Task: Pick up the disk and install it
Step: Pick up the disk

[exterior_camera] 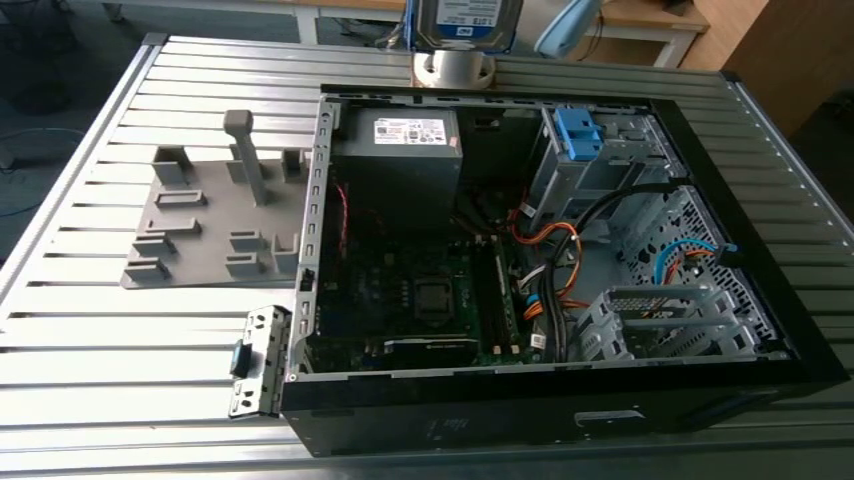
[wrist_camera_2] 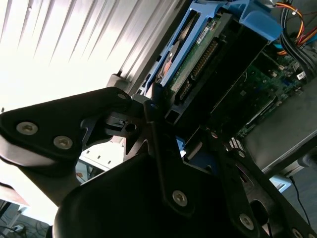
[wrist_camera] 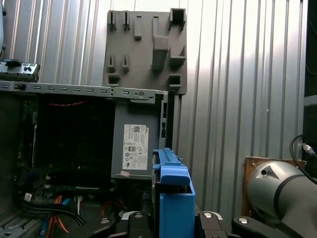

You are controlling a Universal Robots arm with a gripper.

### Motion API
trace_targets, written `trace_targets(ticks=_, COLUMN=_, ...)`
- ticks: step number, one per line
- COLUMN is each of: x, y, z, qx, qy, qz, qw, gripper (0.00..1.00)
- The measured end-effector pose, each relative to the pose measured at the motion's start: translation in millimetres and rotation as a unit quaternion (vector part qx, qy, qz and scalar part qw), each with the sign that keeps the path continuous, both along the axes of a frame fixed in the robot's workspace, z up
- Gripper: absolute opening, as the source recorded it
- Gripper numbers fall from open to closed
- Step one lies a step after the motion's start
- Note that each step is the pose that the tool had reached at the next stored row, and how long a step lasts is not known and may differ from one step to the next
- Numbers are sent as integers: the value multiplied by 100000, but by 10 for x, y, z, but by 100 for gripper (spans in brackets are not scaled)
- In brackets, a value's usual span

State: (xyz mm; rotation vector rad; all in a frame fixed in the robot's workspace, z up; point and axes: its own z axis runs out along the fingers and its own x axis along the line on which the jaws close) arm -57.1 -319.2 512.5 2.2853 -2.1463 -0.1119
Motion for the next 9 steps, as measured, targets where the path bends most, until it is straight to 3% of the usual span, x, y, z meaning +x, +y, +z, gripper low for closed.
trace_targets(ticks=9, x=177, y=-7, z=-5, qx=-3, qy=21, qz=-4, qw=100000, gripper=36)
